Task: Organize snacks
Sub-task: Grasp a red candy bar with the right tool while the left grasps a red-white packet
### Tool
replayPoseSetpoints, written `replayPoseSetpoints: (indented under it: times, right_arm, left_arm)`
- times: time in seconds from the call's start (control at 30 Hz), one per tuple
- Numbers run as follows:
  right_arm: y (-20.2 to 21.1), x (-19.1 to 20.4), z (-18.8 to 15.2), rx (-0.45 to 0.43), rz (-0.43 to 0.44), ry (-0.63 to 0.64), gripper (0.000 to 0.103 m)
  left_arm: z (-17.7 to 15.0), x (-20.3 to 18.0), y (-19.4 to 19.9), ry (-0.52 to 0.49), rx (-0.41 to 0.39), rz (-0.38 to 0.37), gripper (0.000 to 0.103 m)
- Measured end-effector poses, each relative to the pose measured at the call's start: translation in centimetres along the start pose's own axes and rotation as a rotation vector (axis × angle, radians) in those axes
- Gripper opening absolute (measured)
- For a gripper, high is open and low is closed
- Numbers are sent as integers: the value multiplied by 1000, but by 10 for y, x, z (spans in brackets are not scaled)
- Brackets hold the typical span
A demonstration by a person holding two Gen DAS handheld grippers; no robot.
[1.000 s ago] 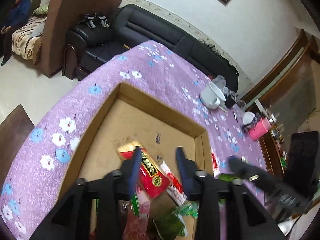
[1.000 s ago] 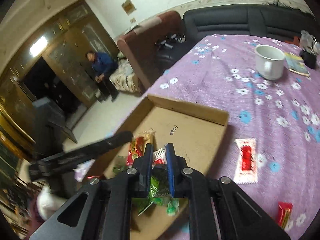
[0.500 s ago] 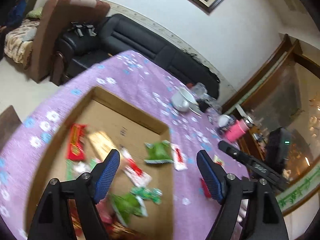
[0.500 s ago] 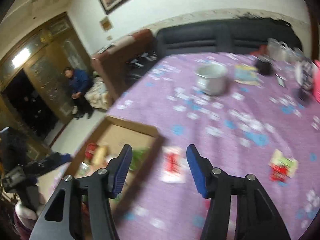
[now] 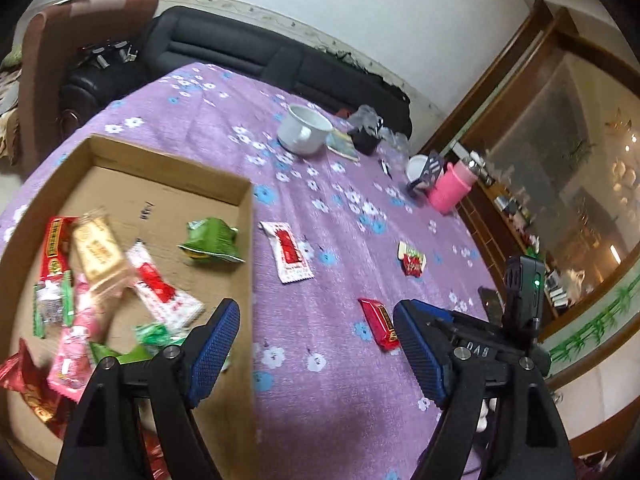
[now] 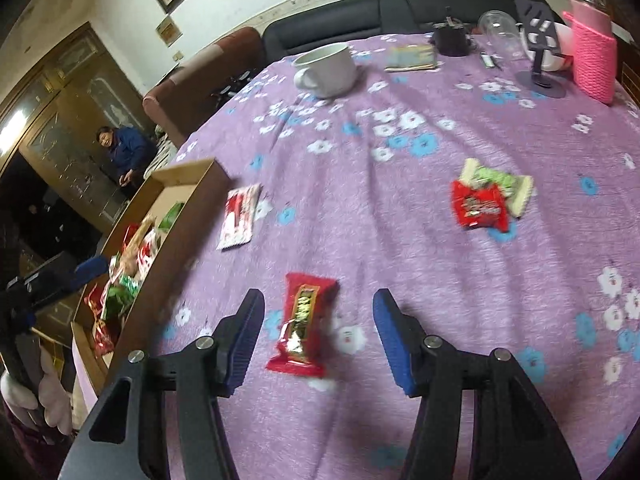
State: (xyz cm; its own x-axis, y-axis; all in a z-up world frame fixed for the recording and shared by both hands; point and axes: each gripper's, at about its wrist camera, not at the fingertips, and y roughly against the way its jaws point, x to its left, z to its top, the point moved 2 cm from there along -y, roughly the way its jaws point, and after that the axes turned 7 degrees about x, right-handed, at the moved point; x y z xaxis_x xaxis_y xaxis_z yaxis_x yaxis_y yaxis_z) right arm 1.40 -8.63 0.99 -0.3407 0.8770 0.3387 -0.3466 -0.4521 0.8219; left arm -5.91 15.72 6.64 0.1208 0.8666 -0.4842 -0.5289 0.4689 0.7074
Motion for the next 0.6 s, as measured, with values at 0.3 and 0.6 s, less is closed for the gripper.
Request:
replayPoseSetpoints:
  times: [0.3, 0.6]
  right_arm:
    - [-19, 7, -5, -11, -77, 60, 18]
    - [-15, -7, -3, -7, -20, 20, 18]
  left_arm:
    - [19, -37, -55, -131, 69, 109, 82]
    - [49, -31, -125, -170, 132, 277, 82]
